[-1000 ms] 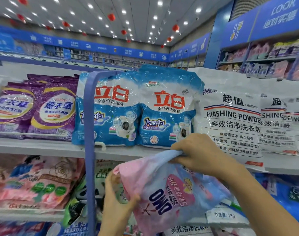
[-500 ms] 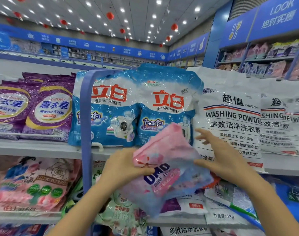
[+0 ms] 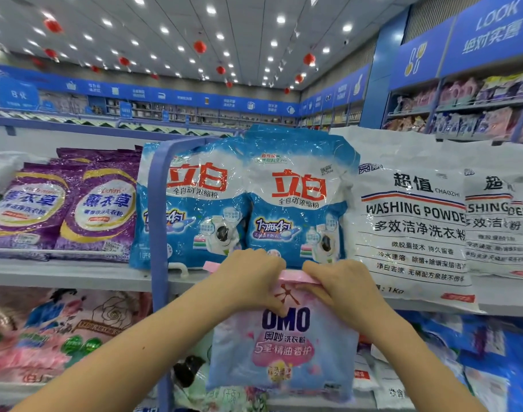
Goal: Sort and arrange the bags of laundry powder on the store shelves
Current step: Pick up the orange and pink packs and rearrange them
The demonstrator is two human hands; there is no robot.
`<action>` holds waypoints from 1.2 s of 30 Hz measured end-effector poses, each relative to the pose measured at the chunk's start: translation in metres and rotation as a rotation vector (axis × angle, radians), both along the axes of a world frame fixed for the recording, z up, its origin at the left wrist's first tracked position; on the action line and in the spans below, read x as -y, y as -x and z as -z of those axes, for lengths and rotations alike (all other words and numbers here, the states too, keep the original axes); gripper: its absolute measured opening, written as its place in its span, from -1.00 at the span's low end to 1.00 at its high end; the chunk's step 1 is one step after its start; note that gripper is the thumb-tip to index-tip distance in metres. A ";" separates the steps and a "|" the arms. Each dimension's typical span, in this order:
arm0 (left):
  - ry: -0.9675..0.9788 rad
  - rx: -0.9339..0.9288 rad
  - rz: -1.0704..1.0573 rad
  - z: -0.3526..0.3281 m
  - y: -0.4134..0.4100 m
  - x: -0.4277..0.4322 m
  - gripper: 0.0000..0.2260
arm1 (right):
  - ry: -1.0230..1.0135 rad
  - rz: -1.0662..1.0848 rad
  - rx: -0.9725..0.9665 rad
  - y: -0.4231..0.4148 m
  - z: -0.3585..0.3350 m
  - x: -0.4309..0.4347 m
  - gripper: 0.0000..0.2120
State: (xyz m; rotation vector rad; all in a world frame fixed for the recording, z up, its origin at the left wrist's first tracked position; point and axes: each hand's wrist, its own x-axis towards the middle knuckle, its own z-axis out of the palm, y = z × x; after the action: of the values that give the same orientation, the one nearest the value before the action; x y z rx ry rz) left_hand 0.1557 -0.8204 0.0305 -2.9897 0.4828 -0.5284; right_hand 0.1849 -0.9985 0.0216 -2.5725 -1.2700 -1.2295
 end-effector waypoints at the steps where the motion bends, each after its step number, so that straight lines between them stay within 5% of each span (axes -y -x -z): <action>1: 0.010 0.005 0.009 -0.002 0.001 -0.007 -0.49 | 0.003 -0.014 0.027 -0.003 -0.002 0.000 -0.66; 4: 0.116 0.037 0.019 -0.005 0.008 -0.040 -0.47 | -0.021 -0.035 0.034 -0.007 -0.007 0.003 -0.71; 8: 0.473 -0.019 0.126 0.007 0.017 -0.061 -0.73 | -0.021 -0.030 0.017 -0.009 -0.013 0.008 -0.73; 11: 0.730 0.053 0.229 0.003 0.017 -0.051 -0.74 | -0.076 -0.026 -0.095 -0.013 -0.015 0.022 -0.71; 17: 0.681 0.174 0.325 -0.026 0.011 -0.022 -0.81 | -0.118 -0.075 -0.575 -0.018 0.006 0.035 -0.56; 21: 0.658 0.180 0.312 -0.026 0.015 -0.023 -0.83 | -0.166 -0.109 -0.497 -0.014 0.016 0.016 -0.73; 25: 0.765 0.236 0.262 -0.030 0.023 -0.047 -0.84 | -0.208 -0.128 -0.488 -0.010 -0.013 -0.007 -0.65; 28: 1.139 0.324 0.179 -0.014 0.028 -0.062 -0.82 | -0.157 -0.111 -0.417 -0.007 -0.045 -0.026 -0.61; 31: 1.515 0.127 0.209 0.030 0.030 -0.071 -0.55 | -0.061 -0.081 -0.316 -0.002 -0.070 -0.038 -0.58; 36: 1.526 -0.226 0.255 0.085 0.023 -0.060 -0.29 | -0.102 -0.119 -0.317 -0.006 -0.099 -0.031 -0.61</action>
State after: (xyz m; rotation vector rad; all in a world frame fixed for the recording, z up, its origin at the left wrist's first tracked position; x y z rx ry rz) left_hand 0.1330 -0.7601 -0.0547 -4.5068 0.6852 -0.8509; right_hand 0.1913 -0.9676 0.1203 -2.4538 -1.2359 -0.8027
